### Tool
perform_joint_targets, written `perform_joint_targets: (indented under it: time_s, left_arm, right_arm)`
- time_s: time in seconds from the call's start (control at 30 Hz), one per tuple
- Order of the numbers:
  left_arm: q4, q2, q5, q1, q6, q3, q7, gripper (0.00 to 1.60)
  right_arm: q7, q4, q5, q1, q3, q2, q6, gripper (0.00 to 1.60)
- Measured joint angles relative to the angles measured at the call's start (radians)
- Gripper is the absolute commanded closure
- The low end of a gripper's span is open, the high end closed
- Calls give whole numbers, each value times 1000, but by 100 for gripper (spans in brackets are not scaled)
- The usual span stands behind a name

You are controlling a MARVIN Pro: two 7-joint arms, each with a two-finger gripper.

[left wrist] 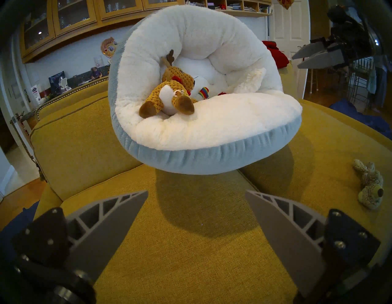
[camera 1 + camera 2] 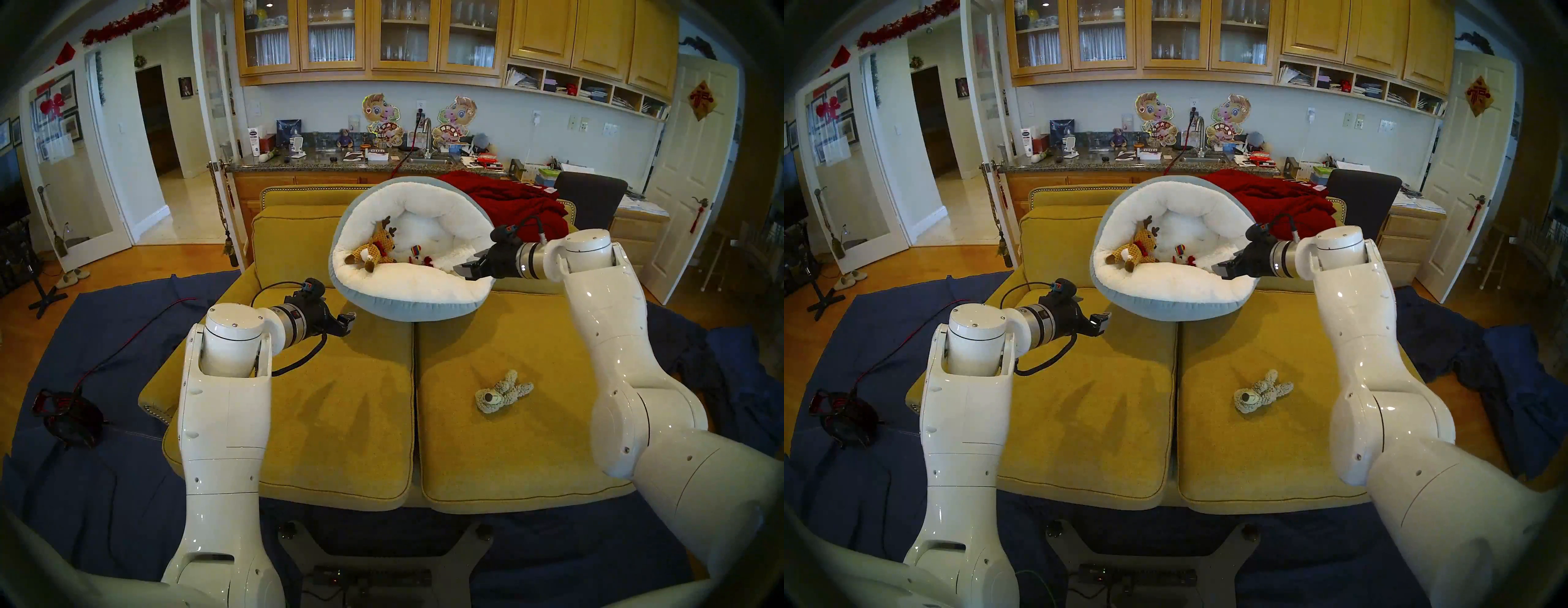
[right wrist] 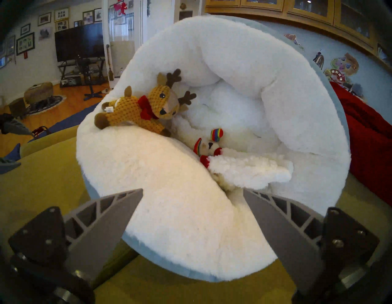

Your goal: Put toys into dog bed

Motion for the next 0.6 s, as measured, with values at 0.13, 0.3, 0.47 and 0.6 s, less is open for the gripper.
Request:
perform_joint_targets:
  time_s: [0.13,0.3,0.47,0.6]
  left_arm:
    - [0,0,0,0,0,0,1,0]
    - [0,1,0,0,0,0,1,0]
    - [0,1,0,0,0,0,2,0]
    - [0,2,0,0,0,0,2,0]
  right_arm:
    - [44,-49,0,-51,7,24,17,0]
    - [88,-100,0,-106,14,50,34,0]
    - [130,-158,-1,-162,25,82,54,0]
    - [154,-204,-3,-200,36,107,71,0]
